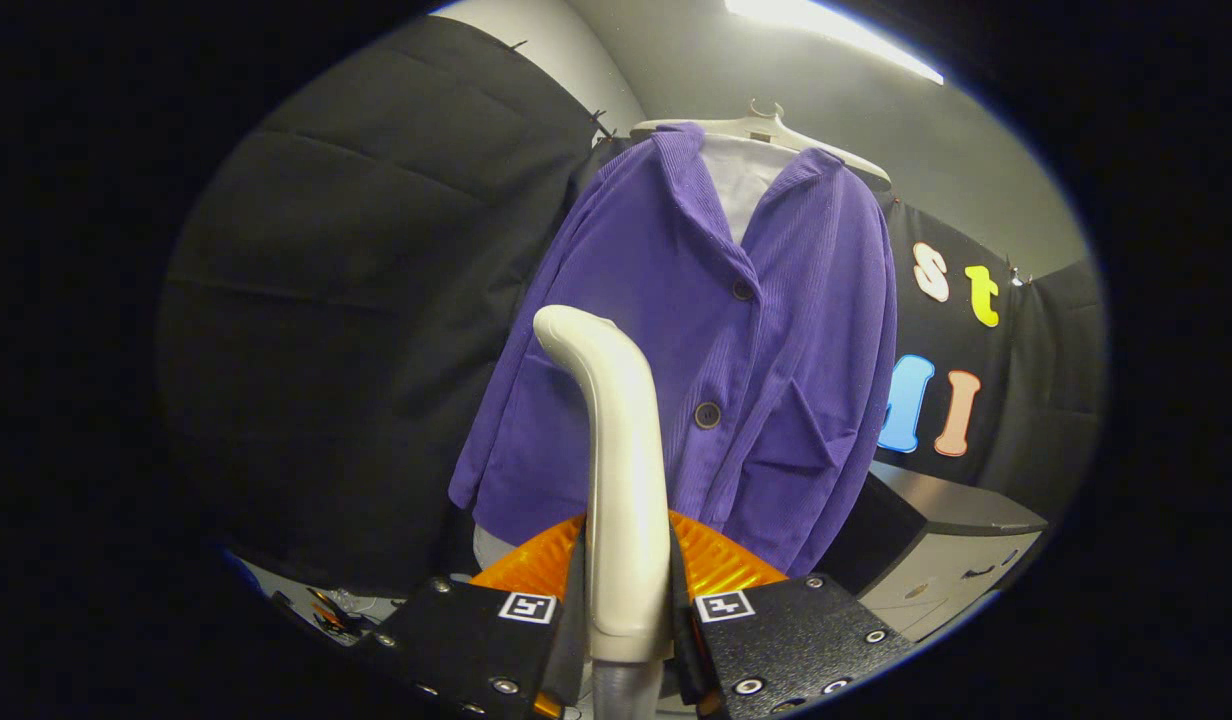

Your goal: Iron the clothes twice with a garment steamer, once on the left side and once on the right side.

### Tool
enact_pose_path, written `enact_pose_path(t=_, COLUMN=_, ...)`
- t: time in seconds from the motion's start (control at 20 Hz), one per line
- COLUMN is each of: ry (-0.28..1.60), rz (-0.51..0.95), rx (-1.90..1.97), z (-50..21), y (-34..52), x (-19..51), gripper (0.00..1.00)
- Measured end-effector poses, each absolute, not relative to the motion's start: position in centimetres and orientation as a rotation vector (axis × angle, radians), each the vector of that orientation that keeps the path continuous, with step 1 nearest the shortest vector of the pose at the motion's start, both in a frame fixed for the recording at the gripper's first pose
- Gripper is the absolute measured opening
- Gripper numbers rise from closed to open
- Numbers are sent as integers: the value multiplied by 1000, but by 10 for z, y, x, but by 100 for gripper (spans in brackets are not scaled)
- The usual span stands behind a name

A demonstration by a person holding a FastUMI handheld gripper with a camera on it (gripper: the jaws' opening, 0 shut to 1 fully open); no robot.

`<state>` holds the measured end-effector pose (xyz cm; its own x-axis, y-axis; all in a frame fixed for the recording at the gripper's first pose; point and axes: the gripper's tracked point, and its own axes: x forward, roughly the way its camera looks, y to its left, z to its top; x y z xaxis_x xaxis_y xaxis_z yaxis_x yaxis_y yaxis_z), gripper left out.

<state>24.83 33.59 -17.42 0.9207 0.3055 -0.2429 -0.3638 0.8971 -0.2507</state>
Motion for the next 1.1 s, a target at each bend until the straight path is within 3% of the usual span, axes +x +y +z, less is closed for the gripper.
enact_pose_path(t=0.85, ry=488, rz=406, rx=-364, z=-330, y=311, x=163, gripper=36)
enact_pose_path(t=1.1, ry=534, rz=395, rx=-290, z=-324, y=272, x=130, gripper=36)
